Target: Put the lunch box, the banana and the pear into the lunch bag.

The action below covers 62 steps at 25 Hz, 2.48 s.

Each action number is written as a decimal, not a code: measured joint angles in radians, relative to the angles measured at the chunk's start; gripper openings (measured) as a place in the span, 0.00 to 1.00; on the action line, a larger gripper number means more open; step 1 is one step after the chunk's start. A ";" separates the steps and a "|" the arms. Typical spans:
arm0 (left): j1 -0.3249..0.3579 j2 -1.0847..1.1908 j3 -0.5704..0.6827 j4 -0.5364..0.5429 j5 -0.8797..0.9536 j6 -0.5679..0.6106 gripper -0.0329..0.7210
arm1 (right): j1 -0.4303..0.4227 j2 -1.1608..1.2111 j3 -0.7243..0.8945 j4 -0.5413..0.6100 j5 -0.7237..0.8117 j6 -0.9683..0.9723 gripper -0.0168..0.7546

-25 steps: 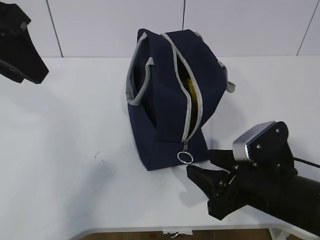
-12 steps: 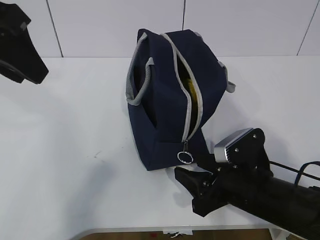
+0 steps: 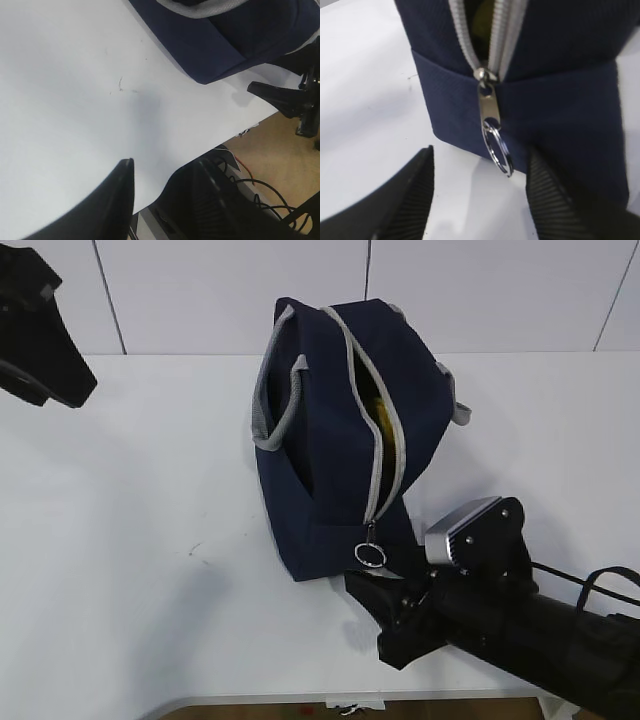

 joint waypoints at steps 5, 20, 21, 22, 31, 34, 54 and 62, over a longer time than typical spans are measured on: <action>0.000 0.000 0.000 0.000 0.000 0.000 0.44 | 0.000 0.000 0.000 0.000 -0.014 0.000 0.46; 0.000 0.000 0.000 -0.017 0.000 0.000 0.44 | 0.000 0.000 0.000 0.000 -0.032 0.000 0.30; 0.000 0.000 0.000 -0.019 0.000 0.000 0.44 | 0.000 0.000 0.000 0.000 -0.033 0.000 0.30; 0.000 0.000 0.000 -0.027 0.000 0.000 0.44 | 0.000 0.000 0.000 0.000 -0.035 0.000 0.30; 0.000 0.000 0.000 -0.065 0.000 0.000 0.44 | 0.000 0.000 0.011 0.000 -0.039 0.002 0.29; 0.000 0.000 0.000 -0.075 0.000 0.000 0.44 | 0.000 0.000 0.015 0.000 -0.043 0.002 0.29; 0.000 0.000 0.000 -0.112 0.000 0.000 0.41 | 0.000 0.000 0.017 0.000 -0.043 0.017 0.06; 0.000 0.000 0.000 -0.127 0.000 0.000 0.40 | 0.000 0.000 0.017 0.009 -0.043 0.047 0.02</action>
